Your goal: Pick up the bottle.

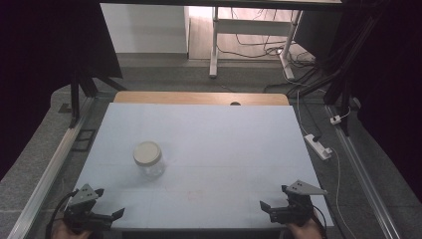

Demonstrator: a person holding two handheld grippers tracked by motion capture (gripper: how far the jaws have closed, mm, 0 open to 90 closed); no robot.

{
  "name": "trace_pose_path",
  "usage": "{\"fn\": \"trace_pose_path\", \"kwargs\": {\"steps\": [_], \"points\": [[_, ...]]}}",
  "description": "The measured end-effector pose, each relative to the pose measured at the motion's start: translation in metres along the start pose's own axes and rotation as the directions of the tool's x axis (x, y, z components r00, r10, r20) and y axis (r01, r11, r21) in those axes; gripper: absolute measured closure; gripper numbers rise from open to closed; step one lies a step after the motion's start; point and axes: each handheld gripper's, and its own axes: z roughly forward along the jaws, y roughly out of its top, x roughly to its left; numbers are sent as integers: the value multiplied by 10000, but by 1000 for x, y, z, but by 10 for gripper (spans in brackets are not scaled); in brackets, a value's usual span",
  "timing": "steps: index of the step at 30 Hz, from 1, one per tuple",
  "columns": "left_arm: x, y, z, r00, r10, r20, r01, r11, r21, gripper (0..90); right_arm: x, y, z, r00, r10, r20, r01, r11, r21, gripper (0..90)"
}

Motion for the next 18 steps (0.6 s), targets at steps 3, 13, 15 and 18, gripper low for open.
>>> {"fn": "trace_pose_path", "kwargs": {"steps": [3,13,15,18], "points": [[0,3,0,9999,-1,166,5,9998,-215,0,0,0,1,10000,-26,-19,26,10000,59,0],[0,8,0,9997,83,238,-70,9985,-541,0,0,0,1,10000,-71,-30,71,9999,109,0],[0,9,1,9995,119,286,-102,9982,-596,0,0,0,1,10000,-85,-34,86,9999,112,0],[2,11,3,9982,219,556,-177,9971,-737,0,0,0,1,9999,-102,-39,102,9999,111,0]]}}
